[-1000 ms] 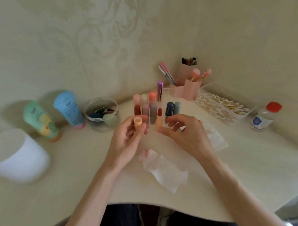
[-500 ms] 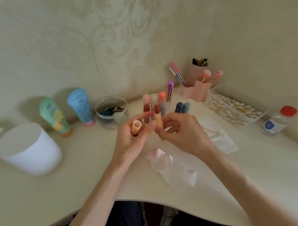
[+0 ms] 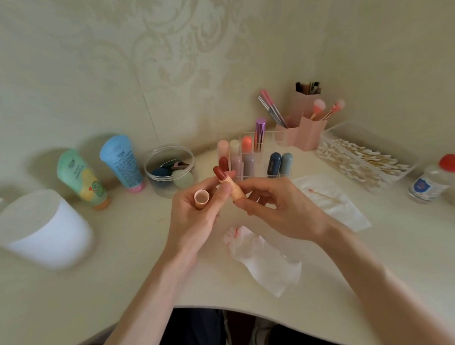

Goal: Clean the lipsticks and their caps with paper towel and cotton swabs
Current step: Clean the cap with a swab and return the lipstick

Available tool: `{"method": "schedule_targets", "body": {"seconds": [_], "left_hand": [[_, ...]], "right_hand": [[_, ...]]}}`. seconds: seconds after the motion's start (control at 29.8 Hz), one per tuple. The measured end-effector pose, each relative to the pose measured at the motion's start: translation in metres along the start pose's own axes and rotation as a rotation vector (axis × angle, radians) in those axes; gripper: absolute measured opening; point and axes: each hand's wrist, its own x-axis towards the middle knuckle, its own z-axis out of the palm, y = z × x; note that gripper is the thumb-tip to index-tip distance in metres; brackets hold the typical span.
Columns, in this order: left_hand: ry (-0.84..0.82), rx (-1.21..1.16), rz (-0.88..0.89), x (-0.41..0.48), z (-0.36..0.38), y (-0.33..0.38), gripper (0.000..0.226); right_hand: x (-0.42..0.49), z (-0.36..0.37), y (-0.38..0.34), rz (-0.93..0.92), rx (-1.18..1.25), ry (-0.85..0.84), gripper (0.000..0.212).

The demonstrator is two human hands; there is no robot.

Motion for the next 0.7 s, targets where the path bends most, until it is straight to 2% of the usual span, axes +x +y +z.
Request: {"method": "schedule_targets", "body": {"seconds": [0.1,0.2,0.27,0.4,0.47,0.57,0.7], "left_hand": [[0.046,0.008,0.023,-0.001,0.0,0.003,0.029],[0.082,0.018,0.0,0.0,0.0,0.006,0.024],[0.094,0.009,-0.015,0.0,-0.001,0.006,0.025],[0.099,-0.058,-0.029,0.002,-0.003,0.005,0.033],[0.098,-0.07,-0.028,0.002,-0.004,0.004,0.037],[0.102,-0.074,-0.042,0.001,-0.003,0.002,0.036],[0.065,-0.037,-0.021,0.001,-0.002,0.004,0.029]], "right_hand": [[-0.003,0.002,0.0,-0.03,-0.046,0.027,0.027],[-0.003,0.007,-0.001,-0.011,-0.066,0.162,0.02],[-0.004,0.011,-0.001,0.022,-0.042,0.202,0.023],[-0.006,0.011,-0.005,0.021,0.095,0.049,0.035],[-0.006,0.012,-0.008,-0.017,0.071,0.048,0.029],[-0.006,0.014,-0.009,-0.021,0.048,0.162,0.016],[-0.01,0.018,-0.009,-0.06,-0.043,0.247,0.025]]}}
